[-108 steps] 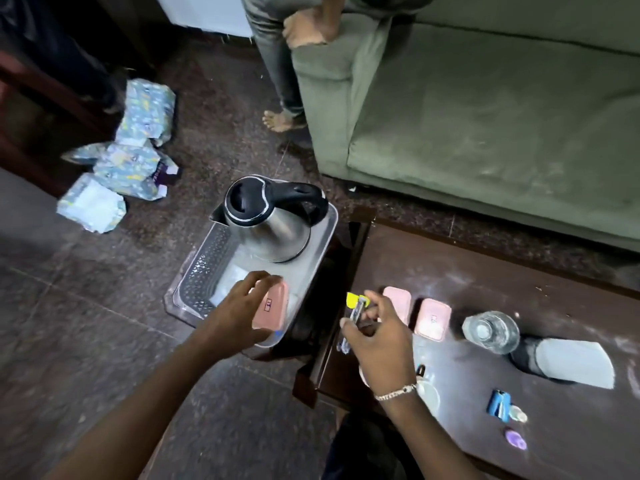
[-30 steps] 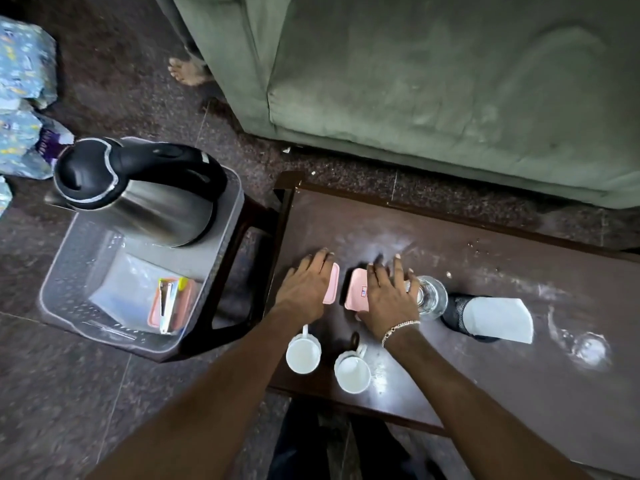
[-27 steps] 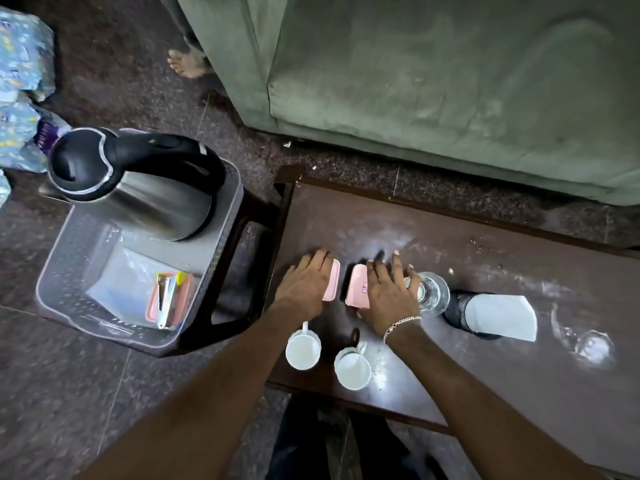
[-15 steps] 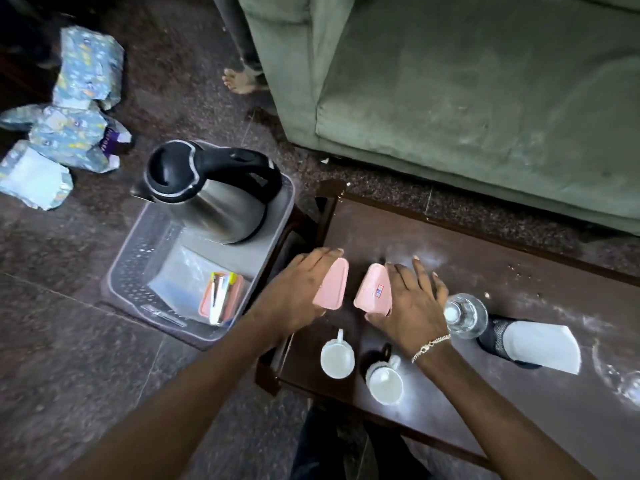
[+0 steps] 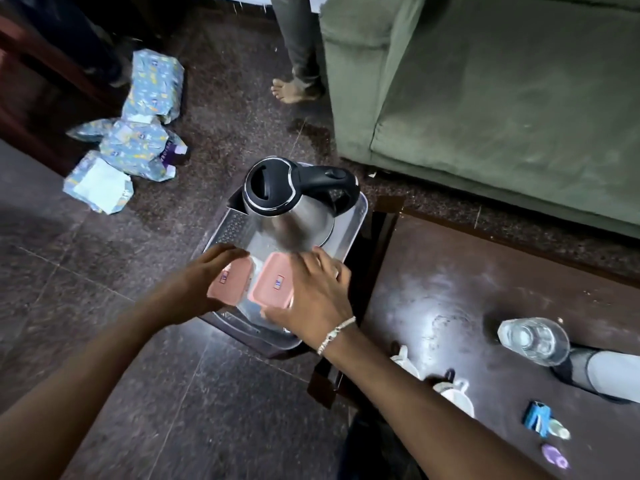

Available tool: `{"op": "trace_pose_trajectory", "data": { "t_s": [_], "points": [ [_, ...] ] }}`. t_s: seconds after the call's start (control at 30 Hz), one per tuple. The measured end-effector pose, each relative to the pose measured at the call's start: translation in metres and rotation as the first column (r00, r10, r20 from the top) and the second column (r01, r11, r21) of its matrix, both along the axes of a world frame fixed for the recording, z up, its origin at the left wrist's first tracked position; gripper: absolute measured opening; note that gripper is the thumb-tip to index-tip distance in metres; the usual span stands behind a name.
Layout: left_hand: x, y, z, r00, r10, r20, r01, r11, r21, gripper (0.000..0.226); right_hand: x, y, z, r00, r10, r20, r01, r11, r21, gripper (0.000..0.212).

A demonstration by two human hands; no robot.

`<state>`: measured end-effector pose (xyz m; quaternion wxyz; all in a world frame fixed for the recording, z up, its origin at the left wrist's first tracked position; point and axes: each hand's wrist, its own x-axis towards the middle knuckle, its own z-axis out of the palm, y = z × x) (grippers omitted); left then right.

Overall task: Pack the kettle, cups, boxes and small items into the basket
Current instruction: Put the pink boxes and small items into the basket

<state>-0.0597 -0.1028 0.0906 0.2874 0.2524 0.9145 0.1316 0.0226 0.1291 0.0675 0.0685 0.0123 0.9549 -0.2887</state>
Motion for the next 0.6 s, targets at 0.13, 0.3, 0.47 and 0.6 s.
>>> {"op": "trace_pose_trajectory", "data": {
  "t_s": [0.13, 0.3, 0.47, 0.6],
  "points": [
    [-0.015, -0.015, -0.017, 0.997, -0.066, 0.031, 0.068, 0.996, -0.062, 0.097, -0.015, -0.043, -0.023, 0.999, 0.029, 0.017, -0.03, 0.997, 0.066, 0.088],
    [-0.03, -0.025, -0.029, 0.99, -0.118, 0.083, 0.13, 0.98, -0.154, 0.105, -0.015, -0.068, -0.05, 0.994, 0.094, 0.063, -0.103, 0.984, 0.148, 0.083],
    [-0.038, -0.024, -0.038, 0.972, -0.219, 0.088, 0.231, 0.958, -0.171, 0.104, -0.018, -0.073, -0.056, 0.989, 0.124, 0.083, -0.136, 0.979, 0.154, 0.073],
    [-0.04, -0.025, -0.044, 0.959, -0.258, 0.113, 0.274, 0.948, -0.163, 0.093, -0.022, -0.076, -0.053, 0.978, 0.163, 0.132, -0.185, 0.966, 0.181, 0.076]
  ]
}}
